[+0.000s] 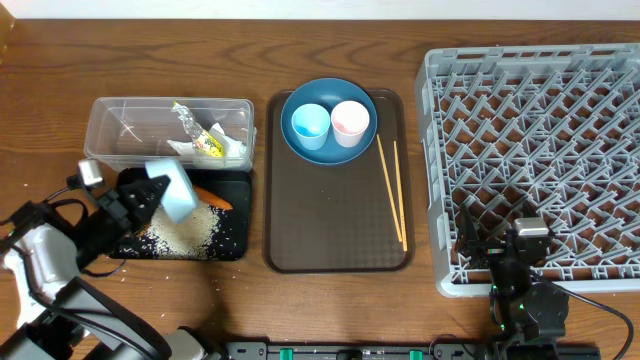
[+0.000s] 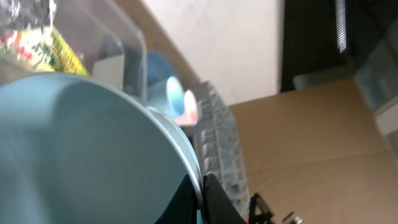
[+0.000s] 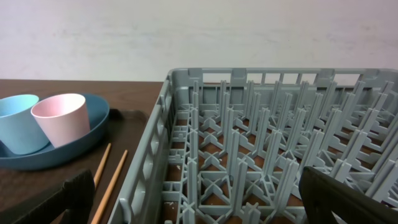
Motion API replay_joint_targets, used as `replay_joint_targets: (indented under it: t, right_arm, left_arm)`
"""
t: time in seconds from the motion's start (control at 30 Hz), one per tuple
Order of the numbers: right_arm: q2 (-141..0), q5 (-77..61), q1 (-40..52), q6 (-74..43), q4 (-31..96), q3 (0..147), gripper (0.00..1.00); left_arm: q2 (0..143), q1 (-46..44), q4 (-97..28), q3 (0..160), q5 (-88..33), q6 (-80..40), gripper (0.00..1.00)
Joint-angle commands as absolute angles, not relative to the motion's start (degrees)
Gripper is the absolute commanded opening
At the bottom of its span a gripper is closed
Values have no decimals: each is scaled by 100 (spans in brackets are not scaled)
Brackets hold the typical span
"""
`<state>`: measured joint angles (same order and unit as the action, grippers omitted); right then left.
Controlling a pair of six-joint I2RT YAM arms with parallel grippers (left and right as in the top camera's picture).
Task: Sort waste into correct bins and load items into the dishwasher rack
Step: 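Carry the emptied bowl right back onto the brown tray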
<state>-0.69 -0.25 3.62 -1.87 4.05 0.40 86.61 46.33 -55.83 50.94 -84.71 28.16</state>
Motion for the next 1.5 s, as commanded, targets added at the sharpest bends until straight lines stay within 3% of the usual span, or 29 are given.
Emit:
replay_joint_targets:
  t: [0.0,0.2,0.43,0.73,1.1,1.47]
  right_arm:
    - [-43,-27,207,-119,427,32,99]
    - [-43,-27,207,-119,427,32,99]
    - [-43,-27,207,-119,427,32,99]
    - [-43,-27,207,-119,427,32,99]
    - [-45,-27,207,-119,427,32,99]
    - [-43,-27,207,-119,427,32,99]
  left_arm:
    - [8606,4300,-5579,5085,-7913,2886,6]
    - [8602,3677,-5107,5231,-7673,2364,6]
    - [8388,2875,-4392,5430,-6381,1138,6]
    - [7535,930,-3420,5430,-4333,-447,6]
    - [7937,-1540,-3107,5428,-2482,-523,6]
    - [9089,-2475,-2456,5428,-1881,-523,7]
